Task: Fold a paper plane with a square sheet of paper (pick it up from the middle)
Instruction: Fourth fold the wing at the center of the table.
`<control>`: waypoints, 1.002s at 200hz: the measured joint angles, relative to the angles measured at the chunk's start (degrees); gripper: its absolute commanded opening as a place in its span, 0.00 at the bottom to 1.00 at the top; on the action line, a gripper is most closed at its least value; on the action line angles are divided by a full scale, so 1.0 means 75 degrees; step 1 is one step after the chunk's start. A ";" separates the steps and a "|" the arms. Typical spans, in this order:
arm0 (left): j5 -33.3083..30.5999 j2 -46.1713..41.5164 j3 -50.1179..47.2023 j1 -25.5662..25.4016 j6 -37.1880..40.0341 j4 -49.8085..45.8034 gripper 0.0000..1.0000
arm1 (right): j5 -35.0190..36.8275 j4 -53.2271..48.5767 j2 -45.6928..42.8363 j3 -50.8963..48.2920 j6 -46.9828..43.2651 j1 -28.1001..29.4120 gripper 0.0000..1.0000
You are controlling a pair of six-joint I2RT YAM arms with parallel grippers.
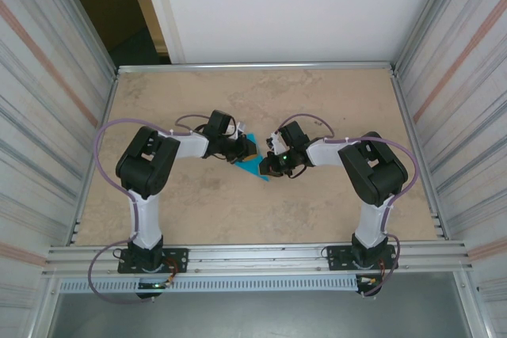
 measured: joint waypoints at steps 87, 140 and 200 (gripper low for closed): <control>0.0038 0.0085 0.0064 0.0003 0.0003 -0.0076 0.17 | 0.0079 -0.0020 0.0085 0.0000 0.0000 -0.0015 0.10; 0.0050 0.0099 0.0166 0.0000 0.0073 -0.0184 0.17 | 0.0070 -0.0017 0.0090 -0.0003 0.0000 -0.0029 0.10; 0.0047 0.0230 0.0358 0.0017 0.0227 -0.0385 0.17 | -0.0015 0.0035 0.0090 -0.0064 -0.0041 -0.0102 0.10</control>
